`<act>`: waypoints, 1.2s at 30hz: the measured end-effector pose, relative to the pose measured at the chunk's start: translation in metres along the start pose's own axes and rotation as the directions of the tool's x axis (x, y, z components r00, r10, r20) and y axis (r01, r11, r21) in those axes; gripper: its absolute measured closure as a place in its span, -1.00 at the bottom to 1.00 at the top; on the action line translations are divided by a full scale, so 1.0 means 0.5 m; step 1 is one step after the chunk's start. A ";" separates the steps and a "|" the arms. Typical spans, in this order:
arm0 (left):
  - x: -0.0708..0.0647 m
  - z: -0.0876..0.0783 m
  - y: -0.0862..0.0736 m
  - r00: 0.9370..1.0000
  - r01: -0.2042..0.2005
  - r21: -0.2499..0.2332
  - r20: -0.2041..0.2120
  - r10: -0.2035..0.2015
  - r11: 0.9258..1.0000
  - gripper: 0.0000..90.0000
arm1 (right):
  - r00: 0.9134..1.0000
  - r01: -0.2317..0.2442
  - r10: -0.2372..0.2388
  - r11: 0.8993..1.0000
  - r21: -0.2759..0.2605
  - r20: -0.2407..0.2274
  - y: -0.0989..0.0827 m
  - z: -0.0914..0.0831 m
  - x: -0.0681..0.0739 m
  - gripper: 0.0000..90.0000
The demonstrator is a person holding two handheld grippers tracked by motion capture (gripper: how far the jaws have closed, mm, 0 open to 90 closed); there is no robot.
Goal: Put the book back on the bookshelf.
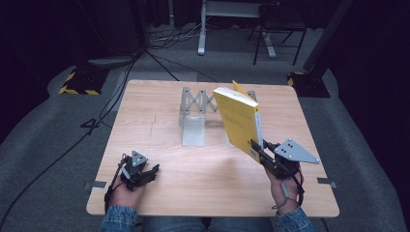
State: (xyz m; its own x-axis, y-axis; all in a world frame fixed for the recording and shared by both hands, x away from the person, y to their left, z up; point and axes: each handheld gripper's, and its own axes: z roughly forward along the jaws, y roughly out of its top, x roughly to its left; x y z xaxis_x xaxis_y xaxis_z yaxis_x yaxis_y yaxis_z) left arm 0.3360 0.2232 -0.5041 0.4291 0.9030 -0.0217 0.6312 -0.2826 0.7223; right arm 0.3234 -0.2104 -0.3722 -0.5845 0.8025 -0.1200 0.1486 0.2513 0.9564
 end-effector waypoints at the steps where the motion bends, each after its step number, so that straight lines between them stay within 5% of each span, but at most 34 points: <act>1: 0.000 0.000 0.000 1.000 0.003 0.002 0.001 -0.003 1.000 -0.02 | 1.000 -0.021 0.021 1.000 -0.001 0.009 0.003 0.002 -0.011 0.69; 13: 0.000 0.001 0.001 1.000 0.003 0.001 -0.001 -0.003 1.000 -0.02 | 0.992 -0.115 0.116 0.993 -0.016 0.045 0.018 0.038 -0.067 0.69; 19: 0.000 0.001 0.001 1.000 0.003 0.001 -0.002 -0.003 1.000 -0.03 | 0.983 -0.174 0.175 0.985 -0.017 0.047 0.020 0.060 -0.079 0.69; 22: 0.000 0.001 0.001 1.000 0.001 0.003 -0.002 -0.001 1.000 -0.03 | 0.972 -0.235 0.235 0.972 -0.026 0.024 0.018 0.079 -0.094 0.69; 36: -0.001 0.002 0.002 1.000 0.004 0.000 -0.001 -0.004 1.000 -0.03 | 0.965 -0.246 0.245 0.969 -0.001 0.091 0.015 0.131 -0.109 0.69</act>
State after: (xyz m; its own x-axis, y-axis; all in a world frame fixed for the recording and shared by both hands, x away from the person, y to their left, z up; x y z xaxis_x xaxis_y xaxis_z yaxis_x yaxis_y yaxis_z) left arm 0.3371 0.2222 -0.5040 0.4259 0.9045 -0.0238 0.6326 -0.2788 0.7226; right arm 0.4087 -0.2170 -0.3760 -0.4556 0.8852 0.0941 0.2872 0.0462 0.9568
